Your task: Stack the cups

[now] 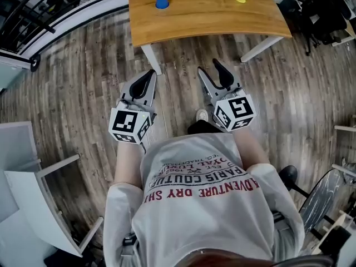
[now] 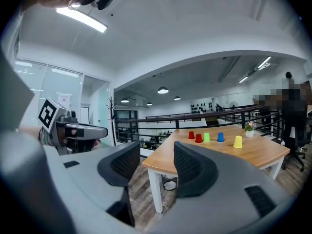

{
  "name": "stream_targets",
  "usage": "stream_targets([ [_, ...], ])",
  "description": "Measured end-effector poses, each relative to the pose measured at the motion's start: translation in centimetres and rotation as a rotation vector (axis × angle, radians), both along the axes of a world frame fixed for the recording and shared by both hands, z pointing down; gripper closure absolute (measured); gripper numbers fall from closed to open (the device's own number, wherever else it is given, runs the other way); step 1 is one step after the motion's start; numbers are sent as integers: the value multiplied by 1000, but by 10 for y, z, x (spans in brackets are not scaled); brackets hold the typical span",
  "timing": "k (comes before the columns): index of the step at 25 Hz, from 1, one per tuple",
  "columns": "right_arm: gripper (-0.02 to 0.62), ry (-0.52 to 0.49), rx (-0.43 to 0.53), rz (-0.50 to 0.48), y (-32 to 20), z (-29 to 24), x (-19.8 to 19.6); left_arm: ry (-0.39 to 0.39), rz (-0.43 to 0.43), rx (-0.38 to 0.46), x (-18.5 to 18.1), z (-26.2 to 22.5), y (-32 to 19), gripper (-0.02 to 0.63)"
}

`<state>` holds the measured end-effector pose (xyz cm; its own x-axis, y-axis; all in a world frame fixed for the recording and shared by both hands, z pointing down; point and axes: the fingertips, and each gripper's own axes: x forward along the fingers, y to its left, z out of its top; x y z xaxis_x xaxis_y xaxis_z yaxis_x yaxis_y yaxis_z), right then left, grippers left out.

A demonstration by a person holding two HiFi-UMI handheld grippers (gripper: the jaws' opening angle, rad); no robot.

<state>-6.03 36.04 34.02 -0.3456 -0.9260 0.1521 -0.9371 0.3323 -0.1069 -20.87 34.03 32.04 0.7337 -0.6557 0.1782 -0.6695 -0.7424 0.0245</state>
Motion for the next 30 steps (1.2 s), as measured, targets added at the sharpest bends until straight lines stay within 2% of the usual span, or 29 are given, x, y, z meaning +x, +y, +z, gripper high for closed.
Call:
stream_targets([
  [6,383,28,-36,-69,-45,9,67,13,-42,-25,73,12,-41,589],
  [13,383,38,-106,-96,-90,26,118,-14,-60,-57,121,22,-78,589],
  [21,383,54,-140,-127,-176,40,126,-26,-112,-80,121,33,-162,589],
  [30,383,86,-191,-122,-328,49,120,-11,-121,-84,109,39,-305,589],
])
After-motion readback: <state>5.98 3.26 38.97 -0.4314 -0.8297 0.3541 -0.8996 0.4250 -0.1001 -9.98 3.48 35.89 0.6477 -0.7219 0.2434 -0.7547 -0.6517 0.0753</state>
